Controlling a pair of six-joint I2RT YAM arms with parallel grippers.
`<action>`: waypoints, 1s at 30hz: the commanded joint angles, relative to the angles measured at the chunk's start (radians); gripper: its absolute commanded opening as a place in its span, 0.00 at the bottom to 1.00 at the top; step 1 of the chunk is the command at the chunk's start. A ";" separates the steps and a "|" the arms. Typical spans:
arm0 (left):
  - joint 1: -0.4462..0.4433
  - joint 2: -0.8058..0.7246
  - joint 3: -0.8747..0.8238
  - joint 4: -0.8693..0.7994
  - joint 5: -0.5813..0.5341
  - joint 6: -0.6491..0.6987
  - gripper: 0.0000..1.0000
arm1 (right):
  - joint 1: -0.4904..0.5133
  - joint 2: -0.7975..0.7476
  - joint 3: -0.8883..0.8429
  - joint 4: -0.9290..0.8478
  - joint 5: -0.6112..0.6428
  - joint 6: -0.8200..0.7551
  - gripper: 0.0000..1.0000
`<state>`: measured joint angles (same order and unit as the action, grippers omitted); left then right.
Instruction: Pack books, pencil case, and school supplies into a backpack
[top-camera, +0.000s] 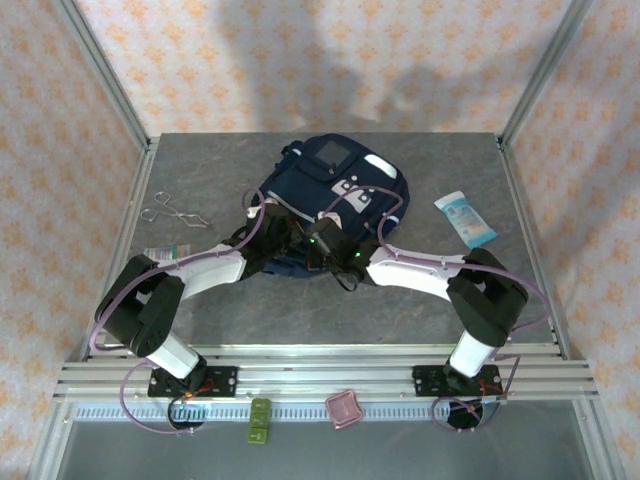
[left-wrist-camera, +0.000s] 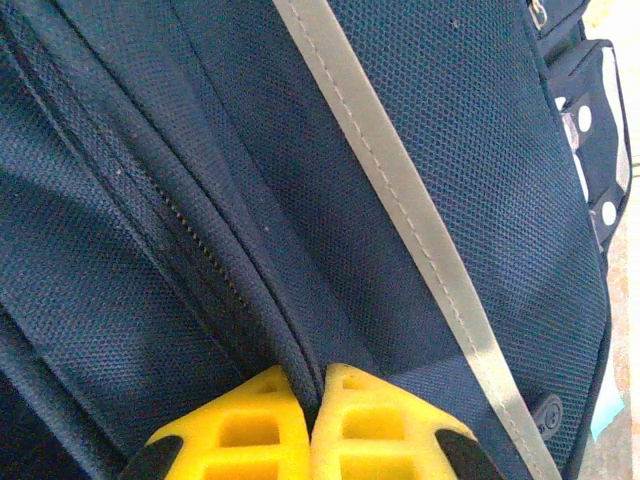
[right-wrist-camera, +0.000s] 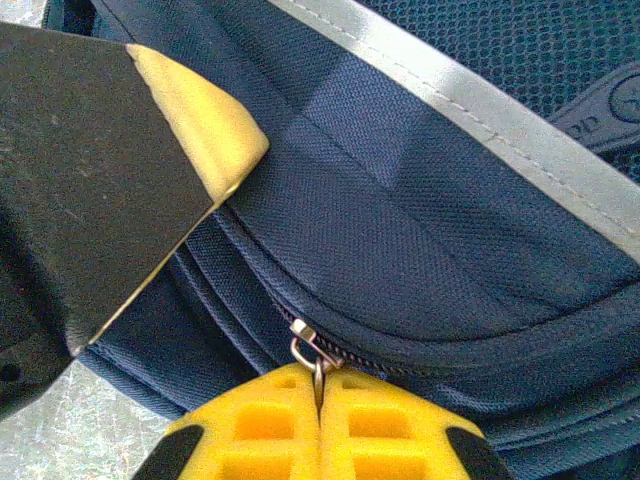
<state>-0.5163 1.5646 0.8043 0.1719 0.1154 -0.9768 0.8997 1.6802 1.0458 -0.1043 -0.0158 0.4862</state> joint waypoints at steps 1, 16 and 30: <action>0.013 0.000 0.028 0.023 -0.025 0.029 0.00 | -0.021 -0.034 -0.026 -0.042 0.059 0.000 0.00; 0.048 -0.031 0.016 -0.017 -0.026 0.081 0.00 | -0.247 -0.076 -0.030 -0.121 0.288 -0.017 0.00; 0.095 0.046 0.135 -0.055 -0.038 0.161 0.00 | -0.251 -0.059 0.036 -0.128 0.303 0.002 0.00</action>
<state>-0.4789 1.5787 0.8722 0.1646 0.1581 -0.9016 0.7151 1.6447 1.0485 -0.1936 0.0875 0.4709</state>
